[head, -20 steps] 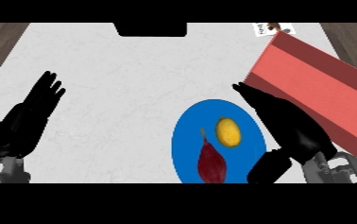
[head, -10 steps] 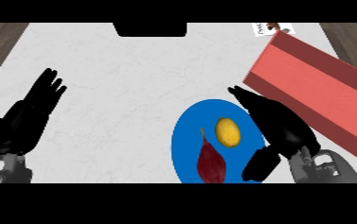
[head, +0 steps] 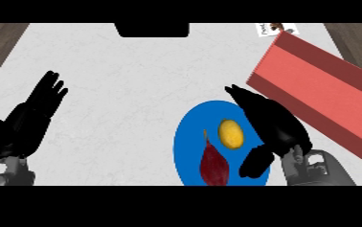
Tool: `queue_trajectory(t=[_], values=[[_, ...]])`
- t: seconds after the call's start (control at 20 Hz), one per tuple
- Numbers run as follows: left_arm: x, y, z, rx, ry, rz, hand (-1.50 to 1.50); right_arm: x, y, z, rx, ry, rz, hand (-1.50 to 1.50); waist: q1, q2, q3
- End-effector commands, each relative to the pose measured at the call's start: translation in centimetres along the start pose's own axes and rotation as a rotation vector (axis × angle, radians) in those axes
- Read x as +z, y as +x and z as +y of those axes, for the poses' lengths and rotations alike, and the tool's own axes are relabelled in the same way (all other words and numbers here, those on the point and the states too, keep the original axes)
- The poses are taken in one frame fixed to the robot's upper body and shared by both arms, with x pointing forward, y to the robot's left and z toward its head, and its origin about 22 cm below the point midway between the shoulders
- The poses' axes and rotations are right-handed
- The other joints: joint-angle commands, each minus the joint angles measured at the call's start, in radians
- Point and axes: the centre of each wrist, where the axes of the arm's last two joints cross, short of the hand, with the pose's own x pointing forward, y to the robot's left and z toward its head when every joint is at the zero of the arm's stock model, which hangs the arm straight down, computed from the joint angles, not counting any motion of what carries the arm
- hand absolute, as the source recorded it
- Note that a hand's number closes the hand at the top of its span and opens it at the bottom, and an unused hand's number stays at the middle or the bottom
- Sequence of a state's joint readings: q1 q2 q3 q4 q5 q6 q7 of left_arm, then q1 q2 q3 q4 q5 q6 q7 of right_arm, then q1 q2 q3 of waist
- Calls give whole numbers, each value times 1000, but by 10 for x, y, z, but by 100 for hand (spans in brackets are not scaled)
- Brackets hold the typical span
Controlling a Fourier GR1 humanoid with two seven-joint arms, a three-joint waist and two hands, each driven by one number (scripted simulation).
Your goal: Pick the lemon from the plate and place it in the cardboard box
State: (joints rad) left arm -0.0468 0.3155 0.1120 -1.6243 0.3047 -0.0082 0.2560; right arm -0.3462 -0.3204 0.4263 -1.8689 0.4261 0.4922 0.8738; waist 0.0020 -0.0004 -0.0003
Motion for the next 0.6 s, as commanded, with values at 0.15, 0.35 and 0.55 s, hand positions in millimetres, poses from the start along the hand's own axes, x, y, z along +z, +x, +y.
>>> queue_trajectory(t=[0.15, 0.35, 0.55], values=[[-3, -1, 2, 11, 8, 2, 0, -3, 3, 10, 68, 26, 65, -150, -1, 0, 0], [6, 11, 5, 15, -11, 1, 0, -30, 15, 6, 79, 38, 90, -150, 5, 1, 0], [7, 4, -1, 10, -7, 9, 0, -16, 21, 30, 83, 56, 110, -150, 0, -1, 0]])
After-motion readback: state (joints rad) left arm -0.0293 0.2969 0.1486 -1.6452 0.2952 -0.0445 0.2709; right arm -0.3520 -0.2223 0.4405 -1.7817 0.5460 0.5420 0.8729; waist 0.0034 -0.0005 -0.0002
